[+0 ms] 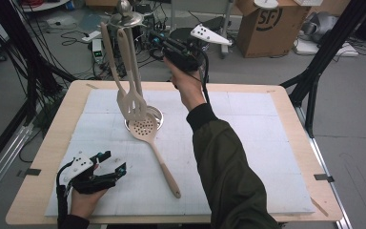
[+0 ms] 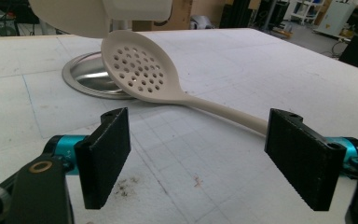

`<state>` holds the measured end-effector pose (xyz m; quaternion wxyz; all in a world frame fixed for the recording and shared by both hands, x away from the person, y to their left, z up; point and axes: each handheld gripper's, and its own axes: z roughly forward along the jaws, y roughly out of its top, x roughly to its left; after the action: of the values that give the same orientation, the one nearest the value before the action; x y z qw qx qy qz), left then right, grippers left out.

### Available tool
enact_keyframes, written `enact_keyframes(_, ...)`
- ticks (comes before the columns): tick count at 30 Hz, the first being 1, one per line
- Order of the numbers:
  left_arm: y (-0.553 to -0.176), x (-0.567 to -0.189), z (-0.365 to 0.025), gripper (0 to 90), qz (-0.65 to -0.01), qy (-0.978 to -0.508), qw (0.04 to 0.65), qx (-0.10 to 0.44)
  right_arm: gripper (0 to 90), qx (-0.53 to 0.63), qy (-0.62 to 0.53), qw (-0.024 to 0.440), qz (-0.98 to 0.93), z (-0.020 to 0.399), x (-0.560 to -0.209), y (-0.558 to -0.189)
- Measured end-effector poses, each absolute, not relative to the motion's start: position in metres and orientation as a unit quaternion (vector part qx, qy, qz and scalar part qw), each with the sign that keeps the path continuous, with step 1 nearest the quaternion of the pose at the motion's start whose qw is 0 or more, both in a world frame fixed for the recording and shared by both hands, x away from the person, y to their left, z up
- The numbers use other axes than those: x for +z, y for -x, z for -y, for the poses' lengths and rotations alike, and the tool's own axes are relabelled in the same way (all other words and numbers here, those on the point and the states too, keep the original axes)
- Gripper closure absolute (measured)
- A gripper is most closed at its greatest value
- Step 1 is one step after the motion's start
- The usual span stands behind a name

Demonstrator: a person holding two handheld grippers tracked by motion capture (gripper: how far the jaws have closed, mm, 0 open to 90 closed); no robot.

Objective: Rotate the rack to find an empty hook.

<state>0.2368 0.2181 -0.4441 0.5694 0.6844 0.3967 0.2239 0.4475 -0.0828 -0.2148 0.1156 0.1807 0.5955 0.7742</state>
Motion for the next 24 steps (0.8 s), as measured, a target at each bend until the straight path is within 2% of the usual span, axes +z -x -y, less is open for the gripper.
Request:
enact_keyframes(4,-0.236,-0.444,-0.218,22.9,-0.398,-0.683,0.570,0.225,80.1,0.772,-0.182,0.111,-0.599,0.084,-0.217,-0.445)
enact_keyframes(7,-0.236,-0.444,-0.218,22.9,-0.399,-0.683,0.569,0.227,67.5,0.775,-0.188,0.114,-0.593,0.086,-0.216,-0.444)
enact_keyframes(11,-0.236,-0.444,-0.217,22.9,-0.399,-0.683,0.569,0.226,58.0,0.777,-0.197,0.108,-0.588,0.088,-0.216,-0.443)
enact_keyframes(16,-0.236,-0.444,-0.216,22.9,-0.396,-0.685,0.568,0.227,55.5,0.774,-0.202,0.106,-0.591,0.092,-0.221,-0.441)
enact_keyframes(20,-0.237,-0.443,-0.216,22.9,-0.396,-0.684,0.568,0.228,48.9,0.768,-0.219,0.102,-0.593,0.097,-0.230,-0.438)
enact_keyframes(24,-0.237,-0.443,-0.215,22.9,-0.395,-0.685,0.568,0.229,48.8,0.768,-0.225,0.094,-0.592,0.101,-0.239,-0.432)
